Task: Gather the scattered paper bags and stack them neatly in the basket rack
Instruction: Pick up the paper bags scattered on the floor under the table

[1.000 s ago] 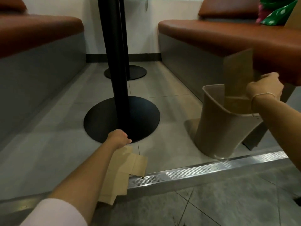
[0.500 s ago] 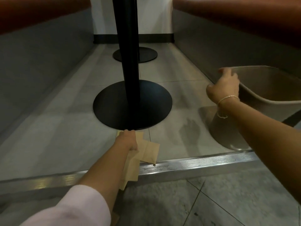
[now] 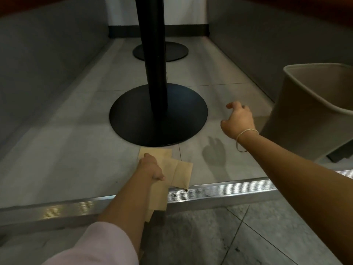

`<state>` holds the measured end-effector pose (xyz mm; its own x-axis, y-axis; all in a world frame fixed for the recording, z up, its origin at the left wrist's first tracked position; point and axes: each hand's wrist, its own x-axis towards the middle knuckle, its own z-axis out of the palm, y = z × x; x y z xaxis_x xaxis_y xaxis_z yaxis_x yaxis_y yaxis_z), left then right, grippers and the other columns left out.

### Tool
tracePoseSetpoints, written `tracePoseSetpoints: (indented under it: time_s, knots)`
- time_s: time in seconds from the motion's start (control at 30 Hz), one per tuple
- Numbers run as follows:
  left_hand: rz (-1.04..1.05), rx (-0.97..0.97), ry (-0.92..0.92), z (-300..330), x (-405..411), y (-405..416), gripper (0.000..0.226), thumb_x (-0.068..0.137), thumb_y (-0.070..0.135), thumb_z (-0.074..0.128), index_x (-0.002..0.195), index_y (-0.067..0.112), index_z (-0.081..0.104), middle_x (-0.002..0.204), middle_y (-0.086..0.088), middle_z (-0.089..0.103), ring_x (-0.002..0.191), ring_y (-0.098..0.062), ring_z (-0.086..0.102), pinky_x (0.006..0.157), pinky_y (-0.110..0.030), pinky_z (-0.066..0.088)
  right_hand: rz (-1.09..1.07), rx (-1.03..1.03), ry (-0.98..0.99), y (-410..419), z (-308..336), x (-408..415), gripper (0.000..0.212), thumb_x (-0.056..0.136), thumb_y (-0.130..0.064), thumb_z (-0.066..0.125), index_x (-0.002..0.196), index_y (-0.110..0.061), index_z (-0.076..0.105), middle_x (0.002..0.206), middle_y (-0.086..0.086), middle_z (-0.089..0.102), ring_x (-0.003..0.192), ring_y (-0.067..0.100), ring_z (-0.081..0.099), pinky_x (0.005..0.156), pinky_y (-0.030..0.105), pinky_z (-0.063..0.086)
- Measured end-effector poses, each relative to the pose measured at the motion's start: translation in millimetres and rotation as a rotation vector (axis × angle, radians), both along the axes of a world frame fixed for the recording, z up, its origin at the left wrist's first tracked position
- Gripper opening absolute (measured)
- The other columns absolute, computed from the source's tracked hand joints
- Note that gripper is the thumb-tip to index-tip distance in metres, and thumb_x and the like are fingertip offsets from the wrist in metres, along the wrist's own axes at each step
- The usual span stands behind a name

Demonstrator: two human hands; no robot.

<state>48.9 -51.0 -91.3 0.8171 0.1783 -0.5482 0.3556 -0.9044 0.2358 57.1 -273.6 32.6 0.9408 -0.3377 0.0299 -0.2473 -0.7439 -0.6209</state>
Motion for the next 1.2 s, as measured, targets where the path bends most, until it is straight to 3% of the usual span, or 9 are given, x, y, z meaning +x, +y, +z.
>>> tracePoseSetpoints:
  time_s: [0.17,0.33,0.43,0.53,0.7,0.8,0.87,0.93,1.2]
  knots:
    - [0.032,0.170,-0.024,-1.1,-0.1,4.0,0.102,0.062,0.049,0.082,0.139,0.007,0.031,0.139,-0.017,0.032,0.127,-0.031,0.036,0.101,-0.036,0.038,0.013,0.006,0.009,5.2,1.4,-0.8,0.054,0.086,-0.006,0.059,0.135,-0.017,0.040,0.137,0.011,0.036,0.115,0.031,0.049,0.100,0.041,0.046]
    - [-0.136,0.233,-0.042,6.0,-1.8,0.8,0.076,0.075,0.045,0.073,0.135,0.012,0.041,0.138,-0.011,0.044,0.127,-0.031,0.040,0.103,-0.038,0.034,0.045,-0.037,0.021,3.4,1.9,-6.2,0.052,0.086,-0.007,0.059,0.134,-0.016,0.042,0.136,0.011,0.037,0.117,0.030,0.047,0.099,0.038,0.043]
    - [-0.154,0.017,-0.092,30.4,8.4,-0.7,0.065,0.075,0.031,0.077,0.130,0.010,0.050,0.128,-0.009,0.054,0.118,-0.026,0.051,0.097,-0.032,0.041,0.146,-0.093,0.112,4.8,-2.7,-9.2,0.060,0.083,-0.013,0.066,0.136,-0.019,0.039,0.135,0.011,0.040,0.120,0.030,0.046,0.100,0.037,0.041]
    - [-0.133,-0.393,-0.110,63.7,13.4,-6.0,0.044,0.072,0.018,0.080,0.112,0.014,0.063,0.106,-0.004,0.064,0.098,-0.019,0.058,0.084,-0.029,0.045,0.340,-0.148,0.315,12.9,-11.7,-15.4,0.065,0.079,-0.021,0.072,0.136,-0.021,0.040,0.132,0.010,0.048,0.119,0.028,0.048,0.099,0.036,0.042]
    - [0.024,-0.756,-0.202,73.8,16.4,-9.8,0.040,0.072,0.011,0.079,0.109,0.010,0.063,0.096,0.001,0.065,0.083,-0.009,0.059,0.074,-0.022,0.048,0.555,-0.252,0.389,37.9,-18.4,-21.9,0.031,0.094,-0.024,0.051,0.124,-0.015,0.054,0.119,0.009,0.058,0.092,0.018,0.047,0.087,0.028,0.041]
    - [0.026,-0.424,-0.253,50.4,19.9,3.5,0.047,0.075,0.030,0.078,0.114,0.011,0.061,0.107,-0.003,0.064,0.093,-0.016,0.060,0.078,-0.027,0.049,0.515,-0.322,0.361,44.7,-18.3,-21.2,0.029,0.097,-0.020,0.045,0.124,-0.012,0.054,0.118,0.010,0.057,0.092,0.020,0.047,0.095,0.031,0.042]
    - [0.014,-0.011,-0.162,28.0,14.4,21.7,0.081,0.071,0.052,0.074,0.133,0.010,0.044,0.131,-0.010,0.052,0.120,-0.028,0.049,0.096,-0.035,0.043,0.472,-0.353,0.348,43.6,-16.8,-19.4,0.027,0.098,-0.019,0.043,0.122,-0.012,0.055,0.117,0.011,0.058,0.091,0.021,0.048,0.094,0.032,0.043]
    - [0.017,0.186,-0.034,10.8,5.1,34.4,0.107,0.065,0.065,0.070,0.143,0.007,0.027,0.144,-0.014,0.036,0.132,-0.032,0.035,0.105,-0.038,0.034,0.431,-0.358,0.338,37.7,-13.0,-17.4,0.026,0.097,-0.018,0.043,0.119,-0.011,0.056,0.115,0.011,0.058,0.089,0.020,0.047,0.091,0.031,0.044]
    - [0.195,0.112,0.007,-2.1,0.1,34.6,0.113,0.062,0.059,0.078,0.144,0.004,0.022,0.140,-0.014,0.030,0.131,-0.030,0.032,0.103,-0.036,0.036,0.372,-0.318,0.325,17.7,-2.8,-18.7,0.027,0.097,-0.015,0.043,0.119,-0.006,0.057,0.094,0.005,0.047,0.084,0.019,0.044,0.077,0.024,0.035]
